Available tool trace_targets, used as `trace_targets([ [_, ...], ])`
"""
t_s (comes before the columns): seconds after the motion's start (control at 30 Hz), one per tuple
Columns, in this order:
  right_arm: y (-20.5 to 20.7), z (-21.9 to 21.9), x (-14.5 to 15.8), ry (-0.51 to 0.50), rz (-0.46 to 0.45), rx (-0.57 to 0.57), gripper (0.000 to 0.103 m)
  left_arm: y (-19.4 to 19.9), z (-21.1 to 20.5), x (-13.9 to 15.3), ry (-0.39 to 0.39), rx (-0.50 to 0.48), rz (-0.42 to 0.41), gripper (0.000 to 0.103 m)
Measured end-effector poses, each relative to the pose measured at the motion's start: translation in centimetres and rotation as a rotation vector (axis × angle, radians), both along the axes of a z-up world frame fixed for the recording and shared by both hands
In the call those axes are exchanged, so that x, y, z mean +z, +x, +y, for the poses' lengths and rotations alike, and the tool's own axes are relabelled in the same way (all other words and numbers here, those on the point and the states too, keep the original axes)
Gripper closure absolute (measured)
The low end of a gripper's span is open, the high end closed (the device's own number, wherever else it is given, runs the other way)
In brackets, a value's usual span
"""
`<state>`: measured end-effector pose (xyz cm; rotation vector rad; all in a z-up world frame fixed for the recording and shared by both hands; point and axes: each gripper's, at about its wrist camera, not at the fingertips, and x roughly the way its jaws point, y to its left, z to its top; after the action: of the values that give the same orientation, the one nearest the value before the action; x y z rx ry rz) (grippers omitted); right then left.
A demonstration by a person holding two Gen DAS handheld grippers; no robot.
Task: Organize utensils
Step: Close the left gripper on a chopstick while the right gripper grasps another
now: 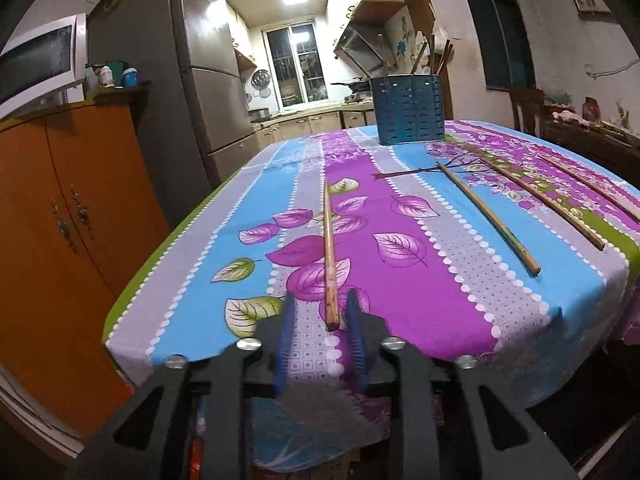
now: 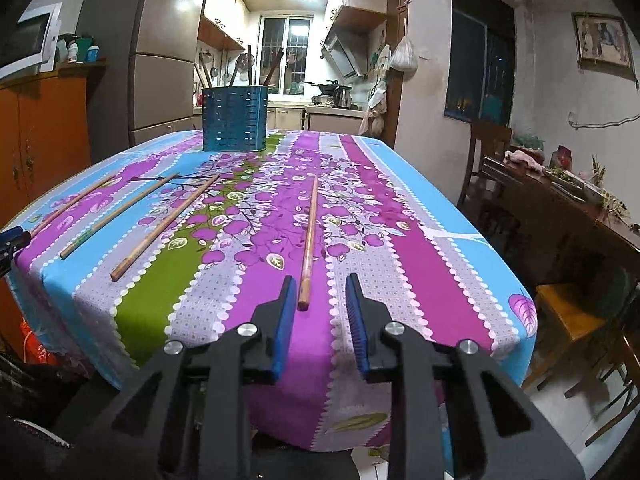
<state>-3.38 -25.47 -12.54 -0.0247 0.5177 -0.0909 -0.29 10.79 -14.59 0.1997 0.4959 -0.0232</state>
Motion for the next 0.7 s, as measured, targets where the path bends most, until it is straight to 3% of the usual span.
trace_targets([
  [0.17, -0.1, 0.5, -0.1, -0.015, -0.019, -0.004, 0.079, -0.5, -0.5, -0.6, 0.011, -0.031, -0.034, 0.095],
  [0.6, 0.4, 0.6, -1.3, -0.013, 0.011, -0.014, 0.079, -0.7, -0.7, -0.8, 0.011, -0.03, -0.05, 0.095],
  [0.7, 0.7, 0.7, -1.5, -0.021, 0.016, -0.004, 0.087, -0.6, -0.8, -0.7, 0.023, -0.03, -0.048, 0.095],
])
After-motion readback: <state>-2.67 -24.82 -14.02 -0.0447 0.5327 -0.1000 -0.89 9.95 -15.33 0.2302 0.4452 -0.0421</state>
